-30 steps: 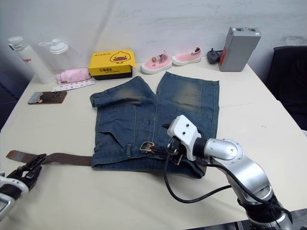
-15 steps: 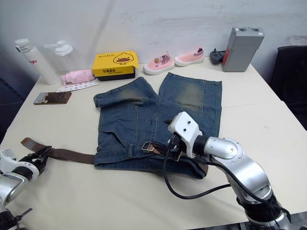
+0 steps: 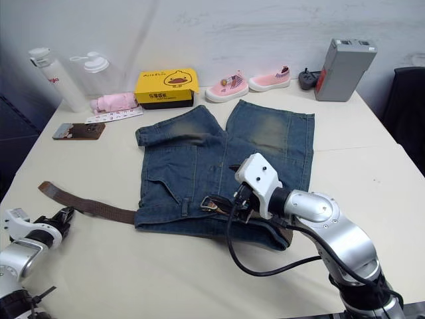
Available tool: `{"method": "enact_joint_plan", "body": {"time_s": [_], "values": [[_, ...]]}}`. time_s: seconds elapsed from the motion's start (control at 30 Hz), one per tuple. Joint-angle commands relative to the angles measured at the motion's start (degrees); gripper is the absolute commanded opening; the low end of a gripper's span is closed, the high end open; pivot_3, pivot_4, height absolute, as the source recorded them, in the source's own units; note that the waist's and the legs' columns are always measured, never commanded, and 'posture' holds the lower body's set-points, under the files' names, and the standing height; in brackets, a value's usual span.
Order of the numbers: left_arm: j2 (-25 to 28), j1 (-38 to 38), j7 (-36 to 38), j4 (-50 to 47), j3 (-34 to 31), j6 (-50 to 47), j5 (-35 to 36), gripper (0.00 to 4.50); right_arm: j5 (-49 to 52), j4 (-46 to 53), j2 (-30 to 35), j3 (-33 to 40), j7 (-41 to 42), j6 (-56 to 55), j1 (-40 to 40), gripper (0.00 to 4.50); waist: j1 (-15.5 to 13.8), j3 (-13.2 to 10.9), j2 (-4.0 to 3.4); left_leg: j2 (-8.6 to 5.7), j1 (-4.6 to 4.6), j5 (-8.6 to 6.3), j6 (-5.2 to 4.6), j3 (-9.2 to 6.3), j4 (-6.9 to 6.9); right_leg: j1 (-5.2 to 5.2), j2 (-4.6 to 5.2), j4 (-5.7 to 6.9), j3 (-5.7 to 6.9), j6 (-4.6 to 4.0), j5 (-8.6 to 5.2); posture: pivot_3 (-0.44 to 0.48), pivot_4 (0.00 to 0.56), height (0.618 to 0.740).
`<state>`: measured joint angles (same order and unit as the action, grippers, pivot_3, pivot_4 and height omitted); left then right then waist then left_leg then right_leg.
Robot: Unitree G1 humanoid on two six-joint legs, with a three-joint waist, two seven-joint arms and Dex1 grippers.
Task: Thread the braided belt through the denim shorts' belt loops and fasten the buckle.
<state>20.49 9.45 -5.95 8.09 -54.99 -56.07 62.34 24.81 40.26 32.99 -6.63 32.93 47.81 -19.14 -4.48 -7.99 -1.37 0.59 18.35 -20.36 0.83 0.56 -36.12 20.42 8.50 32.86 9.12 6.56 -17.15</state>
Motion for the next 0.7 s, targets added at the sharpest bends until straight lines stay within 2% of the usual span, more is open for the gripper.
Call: {"method": "enact_joint_plan", "body": {"time_s": [0.03,0.2,0.5,0.57,0.6,0.7], "values": [[-1.35,-2.02,5.6,-4.4,2.5,-0.04,3.57,0.05,0.23,1.82,0.09,0.33,-0.67,-0.27,0.05,4.5,0.28,0.07,0.3,0.05,0.01,-0.01,0.01,-0.01,0.02,-0.01,-0.04,0.03,0.0,0.0,0.0,0.0,0.15,0.706],[-3.28,-5.05,9.31,-10.7,3.61,0.5,9.19,0.05,-0.19,1.74,0.08,-0.13,-0.92,-0.34,0.47,4.5,0.66,-0.07,0.55,0.08,0.05,-0.02,-0.03,-0.03,0.05,-0.04,-0.08,-0.08,0.0,0.04,0.03,0.0,0.15,0.706],[-3.26,-9.86,7.21,-12.78,4.37,1.45,14.12,0.05,-0.47,1.24,-0.2,-0.95,-1.46,-0.26,0.29,4.5,2.3,-0.16,0.6,0.2,-0.02,-0.03,0.04,0.02,0.11,-0.06,-0.3,-0.21,-0.03,0.01,0.02,0.0,0.15,0.706],[-2.86,-12.09,7.15,-13.25,3.82,1.19,14.34,0.67,-0.46,1.08,-0.36,-0.97,-1.68,-0.17,0.11,4.5,2.44,-0.16,0.6,0.2,-0.02,-0.03,0.04,0.02,0.12,-0.06,-0.3,-0.21,-0.03,0.0,0.02,0.0,0.15,0.706],[-2.6,-12.98,7.07,-13.06,3.52,1.21,14.26,0.84,-0.54,1.02,-0.34,-1.03,-1.76,-0.15,0.08,4.5,2.75,-0.16,0.6,0.2,-0.01,-0.03,0.04,0.02,0.12,-0.06,-0.3,-0.21,-0.03,0.0,0.02,0.0,0.15,0.706],[-0.58,-15.7,7.87,-10.53,3.35,2.05,12.3,1.95,-0.52,0.92,-0.29,-1.16,-1.89,-0.09,-0.1,4.5,2.91,-0.18,0.62,0.23,0.0,-0.04,0.02,0.0,0.15,-0.06,-0.27,-0.21,-0.03,0.0,0.02,0.0,0.15,0.706]]}}
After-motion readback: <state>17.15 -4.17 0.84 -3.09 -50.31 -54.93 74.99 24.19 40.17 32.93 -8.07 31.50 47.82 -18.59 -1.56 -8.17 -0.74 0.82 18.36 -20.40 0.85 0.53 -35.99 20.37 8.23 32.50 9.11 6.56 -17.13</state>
